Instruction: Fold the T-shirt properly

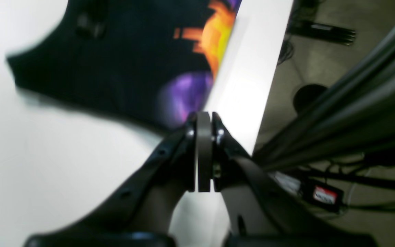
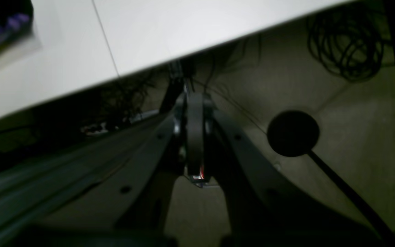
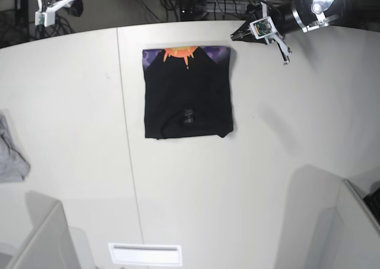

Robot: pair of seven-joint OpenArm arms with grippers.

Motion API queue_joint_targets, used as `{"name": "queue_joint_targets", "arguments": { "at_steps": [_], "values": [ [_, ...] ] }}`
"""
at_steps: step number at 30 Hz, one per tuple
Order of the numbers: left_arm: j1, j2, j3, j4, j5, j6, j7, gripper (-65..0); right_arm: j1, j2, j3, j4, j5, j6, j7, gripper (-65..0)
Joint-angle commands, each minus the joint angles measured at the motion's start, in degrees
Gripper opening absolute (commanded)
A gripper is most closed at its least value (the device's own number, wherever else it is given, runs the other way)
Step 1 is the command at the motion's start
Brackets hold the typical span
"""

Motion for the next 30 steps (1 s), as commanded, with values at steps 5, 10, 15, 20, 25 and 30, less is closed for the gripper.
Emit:
{"name": "queue_joint_targets", "arguments": {
  "at_steps": [5,10,15,20,25,30],
  "values": [
    [5.23,-0.49,-0.2,-0.93,-0.85,0.0,-1.92,-65.0,-2.54,1.94,-5.7,0.56,-0.1,0.38,-5.33,-65.0],
    [7.78,1.36,0.07,-7.0,-0.85,0.0,-2.18,-65.0,-2.1,0.36,-17.3,-2.52,-17.42,0.21,-5.86,-65.0],
    [7.78,2.32,2.62,-15.44,-0.85,0.0,-2.18,-65.0,-0.87,-3.16,-24.86,-8.41,-33.42,0.21,-5.77,-65.0],
    [6.02,3.73,6.84,-24.58,-0.94,0.0,-2.18,-65.0,2.82,-3.16,-27.85,-19.92,-34.56,0.21,-4.1,-65.0],
    [3.03,9.88,7.1,-35.66,-0.94,0.0,-2.18,-65.0,7.74,-1.4,-28.64,-34.34,-34.56,0.3,1.61,-65.0],
    [-1.19,16.3,7.1,-48.84,-0.94,0.0,-2.1,-65.0,12.67,2.73,-34.8,-48.67,-34.47,0.3,7.59,-65.0]
  ]
}}
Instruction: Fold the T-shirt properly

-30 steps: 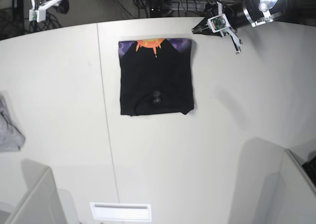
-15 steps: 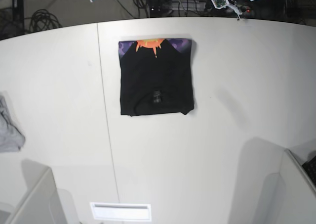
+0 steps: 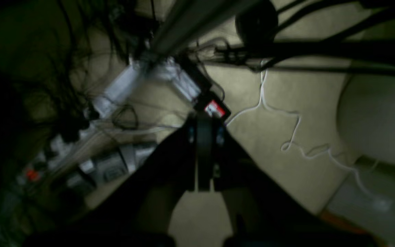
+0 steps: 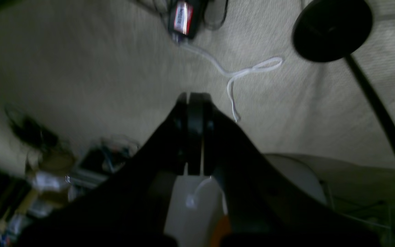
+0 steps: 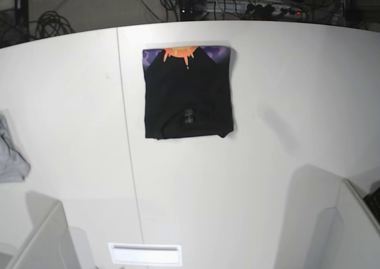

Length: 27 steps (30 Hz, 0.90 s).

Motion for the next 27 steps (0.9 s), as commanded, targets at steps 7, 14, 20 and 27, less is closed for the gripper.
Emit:
{"name": "queue_joint_targets", "arguments": {
  "at_steps": [7,14,20,27],
  "values": [
    [-7.09,7.47,0.77,-20.99,-0.22,7.79,-1.38,-65.0,9.47,1.37,-3.72,-23.45,0.15,0.36,12.32,-65.0],
    [-17.64,15.21,0.77,-50.17,-0.13,13.94,-20.02,-65.0,19.4,-0.31,-3.72,-42.35,-0.2,0.36,24.27,-65.0],
    [-23.27,17.14,0.24,-59.49,-0.66,14.38,-23.88,-65.0,25.29,-0.48,-3.72,-52.81,-0.2,0.36,33.15,-65.0],
    [-25.29,16.79,0.33,-57.03,-0.31,15.08,-23.97,-65.0,26.17,-0.48,-3.36,-53.69,-0.03,0.1,36.05,-65.0]
  ]
}}
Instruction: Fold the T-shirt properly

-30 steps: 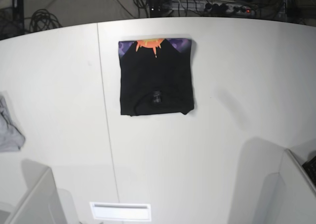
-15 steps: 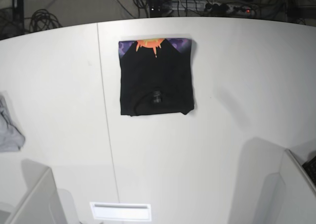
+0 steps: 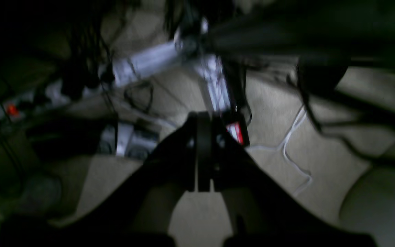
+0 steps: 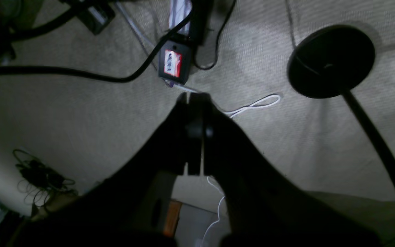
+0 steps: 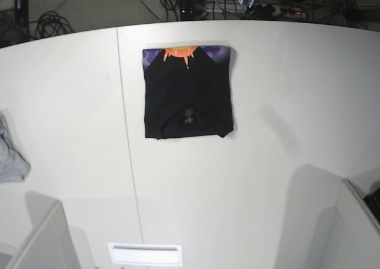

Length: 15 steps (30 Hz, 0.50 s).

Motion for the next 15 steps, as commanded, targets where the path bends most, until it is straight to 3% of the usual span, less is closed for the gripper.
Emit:
{"name": "queue_joint_targets", "arguments": {
  "at_steps": [1,15],
  "values": [
    [0.83,-0.35,0.42,0.57,0.22,-0.35,-0.3,-65.0,-0.49,0.42,0.24,-0.19,-0.03,0.14,0.16,-65.0],
    [1.09,-0.44,-0.02,1.62,-0.22,-0.35,-0.48,-65.0,0.38,-0.99,0.42,0.16,0.15,0.05,0.25,-65.0]
  ]
}}
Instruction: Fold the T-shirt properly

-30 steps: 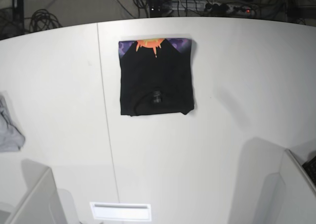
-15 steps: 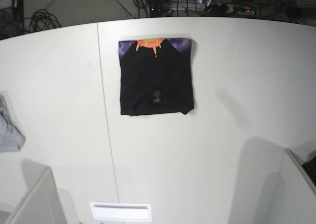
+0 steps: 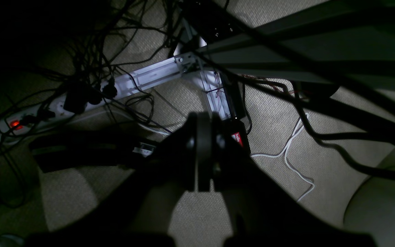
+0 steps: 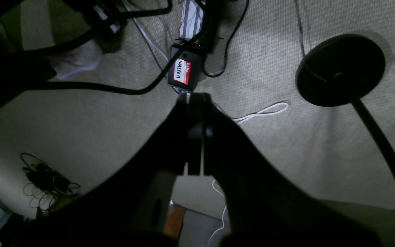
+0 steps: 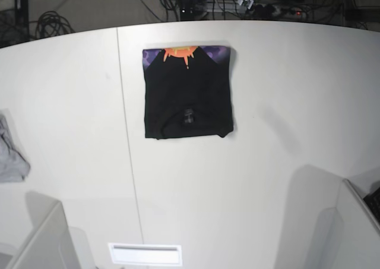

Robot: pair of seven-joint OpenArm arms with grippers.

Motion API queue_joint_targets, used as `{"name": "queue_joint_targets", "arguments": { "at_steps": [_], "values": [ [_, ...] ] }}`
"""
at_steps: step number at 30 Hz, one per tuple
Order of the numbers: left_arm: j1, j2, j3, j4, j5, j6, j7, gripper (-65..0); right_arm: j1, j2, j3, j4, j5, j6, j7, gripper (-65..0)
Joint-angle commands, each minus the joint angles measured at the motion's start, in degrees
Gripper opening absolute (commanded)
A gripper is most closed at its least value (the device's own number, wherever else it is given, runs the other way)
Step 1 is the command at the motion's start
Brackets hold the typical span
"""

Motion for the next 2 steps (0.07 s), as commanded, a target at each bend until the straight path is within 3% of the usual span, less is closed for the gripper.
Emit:
{"name": "queue_joint_targets", "arguments": {
  "at_steps": [1,2],
  "values": [
    [0.72,-0.26,-0.11,-0.02,-0.33,-0.32,-0.48,-65.0,-0.42,0.32,0.2,0.08,0.13,0.07,0.19,-65.0],
    [0.72,-0.26,-0.11,-0.02,-0.33,-0.32,-0.48,-65.0,-0.42,0.32,0.2,-0.1,0.13,0.07,0.19,-65.0]
  ]
}}
